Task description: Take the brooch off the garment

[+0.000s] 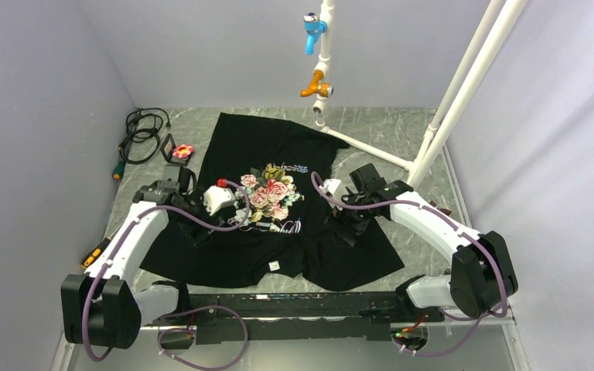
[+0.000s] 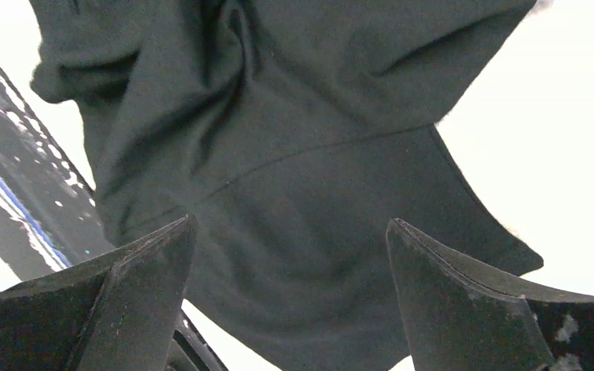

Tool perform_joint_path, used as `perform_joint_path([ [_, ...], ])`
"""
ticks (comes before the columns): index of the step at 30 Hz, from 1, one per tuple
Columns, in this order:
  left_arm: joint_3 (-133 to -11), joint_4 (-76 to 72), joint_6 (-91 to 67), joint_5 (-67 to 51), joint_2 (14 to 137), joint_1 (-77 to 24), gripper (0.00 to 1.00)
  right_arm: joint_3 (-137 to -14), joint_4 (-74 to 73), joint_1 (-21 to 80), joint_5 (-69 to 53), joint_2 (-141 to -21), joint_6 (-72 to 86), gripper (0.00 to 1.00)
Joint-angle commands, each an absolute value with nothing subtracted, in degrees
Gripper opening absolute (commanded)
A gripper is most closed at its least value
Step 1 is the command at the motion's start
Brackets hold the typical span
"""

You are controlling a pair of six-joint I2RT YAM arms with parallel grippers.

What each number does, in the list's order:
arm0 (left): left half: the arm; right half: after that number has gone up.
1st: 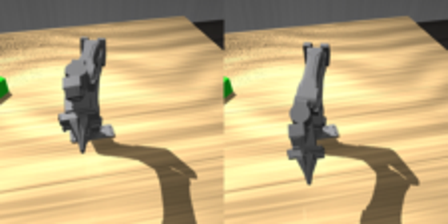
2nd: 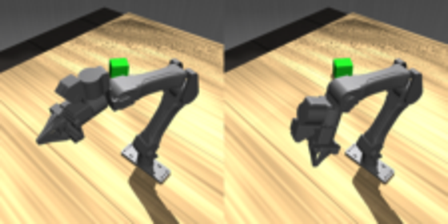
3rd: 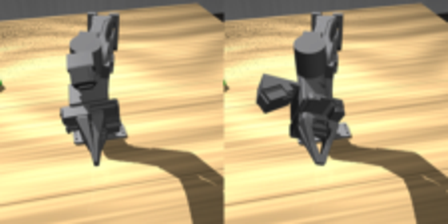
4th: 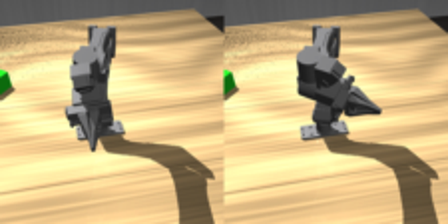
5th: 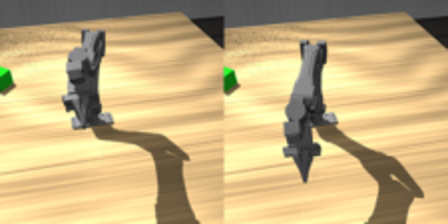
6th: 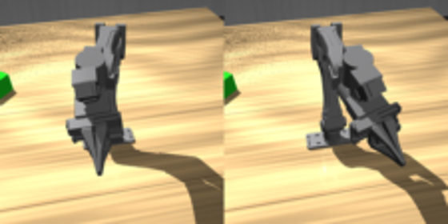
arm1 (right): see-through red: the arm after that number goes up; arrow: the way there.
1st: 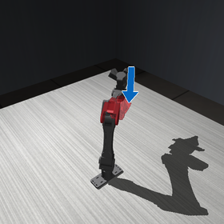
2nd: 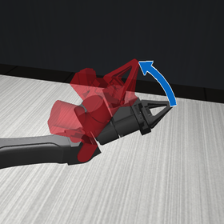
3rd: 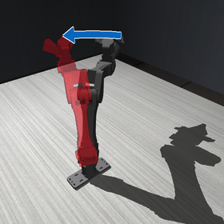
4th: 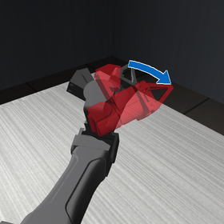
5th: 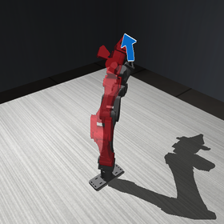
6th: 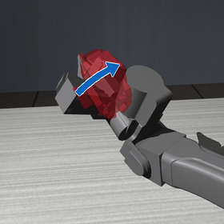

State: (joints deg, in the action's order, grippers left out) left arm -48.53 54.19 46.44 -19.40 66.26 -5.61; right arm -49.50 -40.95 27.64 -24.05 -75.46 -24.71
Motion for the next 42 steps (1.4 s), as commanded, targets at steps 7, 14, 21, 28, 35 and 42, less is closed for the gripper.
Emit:
perform_joint_path([
  [7, -35.3, 42.0, 49.0, -3.0, 65.1, -11.6, 0.78, -44.5, -39.8, 28.6, -14.7, -77.7, -29.9, 0.91],
  [14, -28.8, 41.2, 53.6, -0.2, 63.2, -11.4, 0.76, -38.8, -38.0, 28.5, -8.1, -80.4, -32.3, 0.91],
  [21, -23.6, 42.6, 60.4, 2.4, 57.8, -5.3, 0.74, -34.7, -41.0, 28.4, -4.9, -77.1, -34.9, 0.91],
  [28, -21.8, 44.2, 67.3, 3.8, 55.6, -0.2, 0.74, -38.2, -48.3, 28.4, -4.2, -79.2, -37.2, 0.90],
  [35, -26.0, 46.5, 70.4, 2.3, 58.0, 4.8, 0.74, -42.4, -55.0, 28.4, -0.2, -82.0, -42.0, 0.91],
  [42, -31.0, 49.8, 72.3, 0.0, 60.3, 7.7, 0.73, -44.4, -61.9, 28.4, 0.4, -80.6, -46.5, 0.91],
])
